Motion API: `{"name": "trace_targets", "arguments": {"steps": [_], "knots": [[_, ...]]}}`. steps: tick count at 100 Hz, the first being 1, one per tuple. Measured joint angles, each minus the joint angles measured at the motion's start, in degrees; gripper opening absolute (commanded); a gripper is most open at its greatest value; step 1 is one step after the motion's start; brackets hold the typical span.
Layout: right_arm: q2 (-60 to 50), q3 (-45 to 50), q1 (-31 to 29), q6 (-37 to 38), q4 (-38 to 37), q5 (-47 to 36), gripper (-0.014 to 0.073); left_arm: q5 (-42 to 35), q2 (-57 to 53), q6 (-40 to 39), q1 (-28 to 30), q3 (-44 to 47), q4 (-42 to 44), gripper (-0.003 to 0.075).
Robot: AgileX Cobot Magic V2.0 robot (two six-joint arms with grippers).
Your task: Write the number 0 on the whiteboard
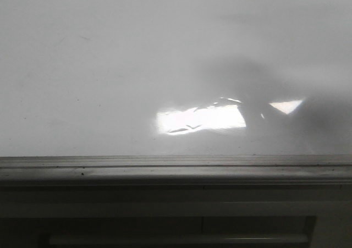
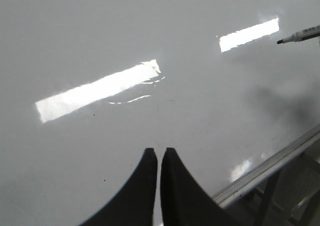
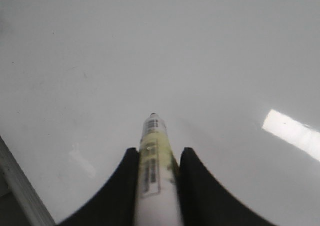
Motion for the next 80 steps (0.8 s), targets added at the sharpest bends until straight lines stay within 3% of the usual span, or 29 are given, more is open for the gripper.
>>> {"name": "trace_targets", "arguments": {"steps": [31, 48, 80], "knots": [[9.1, -5.9, 0.0, 2.9, -3.2, 5.7, -0.0046, -0.4, 0.0, 0.0, 0.0, 0.0, -0.1, -0.0020], [10.4, -6.1, 0.0, 5.5, -7.8, 6.7, -0.0046, -0.5, 0.0, 0.0, 0.0, 0.0, -0.1, -0.0020], [11.9, -6.2, 0.0, 6.0, -8.9, 6.6, -0.0046, -0.5, 0.0, 0.0, 0.0, 0.0, -0.1, -0.0020]]}}
